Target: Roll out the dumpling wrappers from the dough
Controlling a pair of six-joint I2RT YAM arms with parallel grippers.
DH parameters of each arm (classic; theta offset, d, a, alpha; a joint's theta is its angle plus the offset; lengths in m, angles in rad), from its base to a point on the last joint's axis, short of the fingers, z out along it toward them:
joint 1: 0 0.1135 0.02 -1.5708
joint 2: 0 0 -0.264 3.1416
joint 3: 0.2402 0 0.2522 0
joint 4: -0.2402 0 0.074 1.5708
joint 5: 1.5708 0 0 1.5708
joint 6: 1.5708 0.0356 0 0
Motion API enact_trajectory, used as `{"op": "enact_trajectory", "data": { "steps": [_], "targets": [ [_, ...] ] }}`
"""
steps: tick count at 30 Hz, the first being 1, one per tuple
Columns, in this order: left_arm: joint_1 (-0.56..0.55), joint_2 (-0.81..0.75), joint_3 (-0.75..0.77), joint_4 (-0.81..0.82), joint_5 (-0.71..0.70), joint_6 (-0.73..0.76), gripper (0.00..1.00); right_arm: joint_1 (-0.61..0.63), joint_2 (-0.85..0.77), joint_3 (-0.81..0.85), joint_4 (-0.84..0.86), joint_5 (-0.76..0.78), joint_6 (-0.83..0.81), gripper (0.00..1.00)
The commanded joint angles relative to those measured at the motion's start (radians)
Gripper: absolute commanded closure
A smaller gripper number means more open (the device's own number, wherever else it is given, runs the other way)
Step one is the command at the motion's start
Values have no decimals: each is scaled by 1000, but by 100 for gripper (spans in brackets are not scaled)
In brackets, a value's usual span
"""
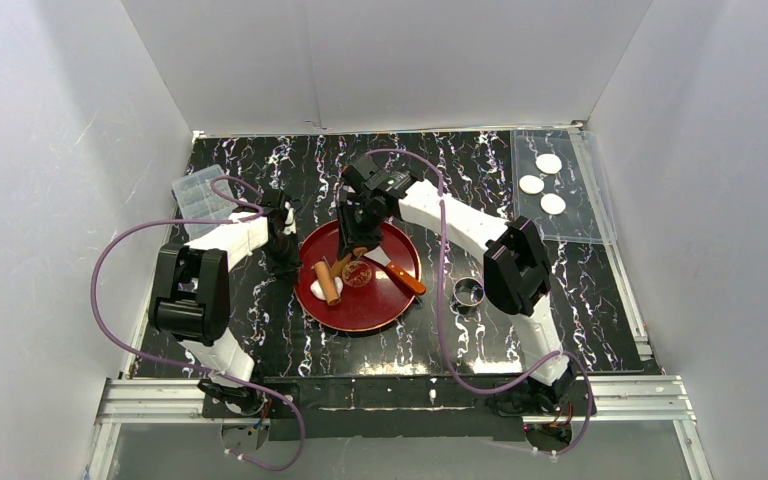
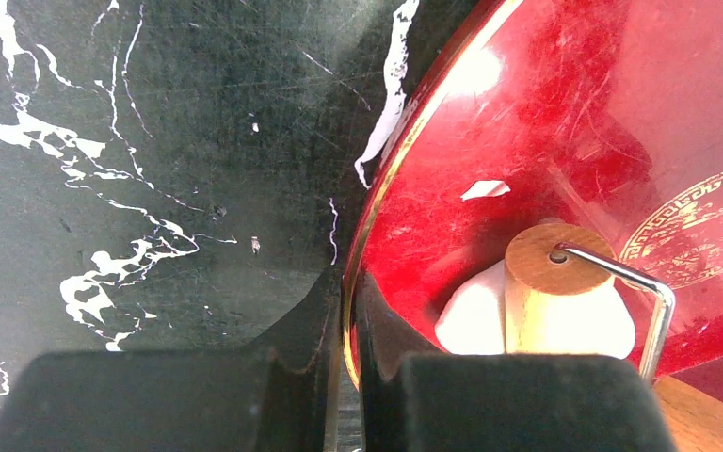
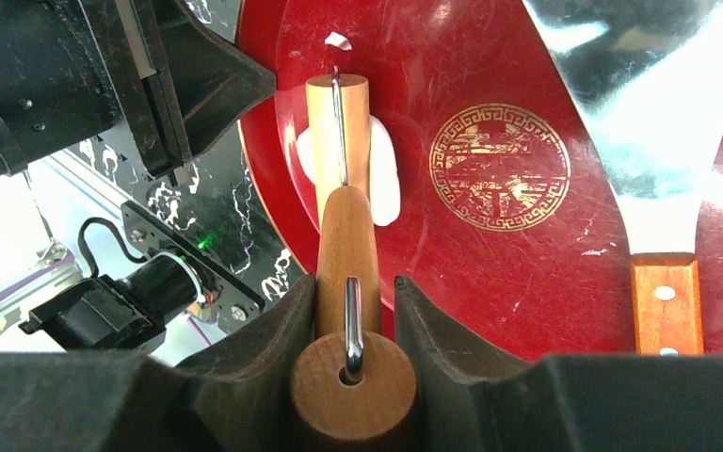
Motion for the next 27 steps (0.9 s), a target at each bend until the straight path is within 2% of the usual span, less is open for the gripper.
{"op": "enact_trajectory", "data": {
  "steps": [1, 8, 13, 24, 27],
  "targets": [
    [-3, -58, -6, -18, -40, 25, 100, 16, 27, -56, -90, 74, -25, 99],
    [-3, -69, -12, -15, -41, 25, 100, -57, -87, -253, -94, 212, -84, 99],
    [-3, -72, -15, -13, -66, 25, 100, -98, -131, -348, -63, 206, -85, 99],
    [-3, -67, -11, -14, -66, 25, 100, 10, 25, -7, -124, 94, -46, 99],
    [-2, -75, -13, -14, -66, 25, 100, 21, 50, 5, -129, 76, -41, 99]
  ]
}}
